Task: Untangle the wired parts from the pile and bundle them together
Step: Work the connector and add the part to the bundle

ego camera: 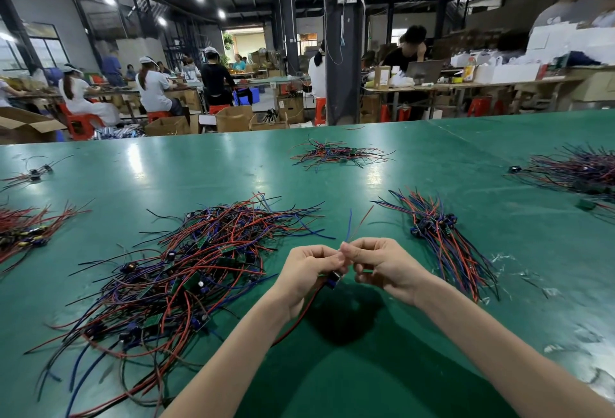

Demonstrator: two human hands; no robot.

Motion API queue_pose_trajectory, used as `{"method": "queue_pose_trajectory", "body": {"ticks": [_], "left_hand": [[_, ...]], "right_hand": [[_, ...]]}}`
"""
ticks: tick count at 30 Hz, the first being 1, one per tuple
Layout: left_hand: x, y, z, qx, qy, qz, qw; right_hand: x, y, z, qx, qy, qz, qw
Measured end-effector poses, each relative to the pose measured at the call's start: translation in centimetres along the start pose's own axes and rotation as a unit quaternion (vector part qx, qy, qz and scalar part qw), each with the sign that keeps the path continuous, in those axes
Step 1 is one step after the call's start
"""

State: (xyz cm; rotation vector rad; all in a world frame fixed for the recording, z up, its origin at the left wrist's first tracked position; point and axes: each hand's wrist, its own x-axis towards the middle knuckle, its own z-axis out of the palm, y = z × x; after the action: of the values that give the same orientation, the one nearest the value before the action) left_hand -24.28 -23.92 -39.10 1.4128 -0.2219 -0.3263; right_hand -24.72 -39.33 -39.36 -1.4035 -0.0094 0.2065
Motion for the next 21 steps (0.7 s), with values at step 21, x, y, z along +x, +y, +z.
{"method": "queue_pose_trajectory", "body": {"ticks": [21], "left_hand": [[0.0, -0.3, 0.9, 0.040, 0.012, -0.044, 0.998]], "right_hand": [[2.3, 1.0, -1.4, -0.190, 0.199, -0.174, 0.945]]}}
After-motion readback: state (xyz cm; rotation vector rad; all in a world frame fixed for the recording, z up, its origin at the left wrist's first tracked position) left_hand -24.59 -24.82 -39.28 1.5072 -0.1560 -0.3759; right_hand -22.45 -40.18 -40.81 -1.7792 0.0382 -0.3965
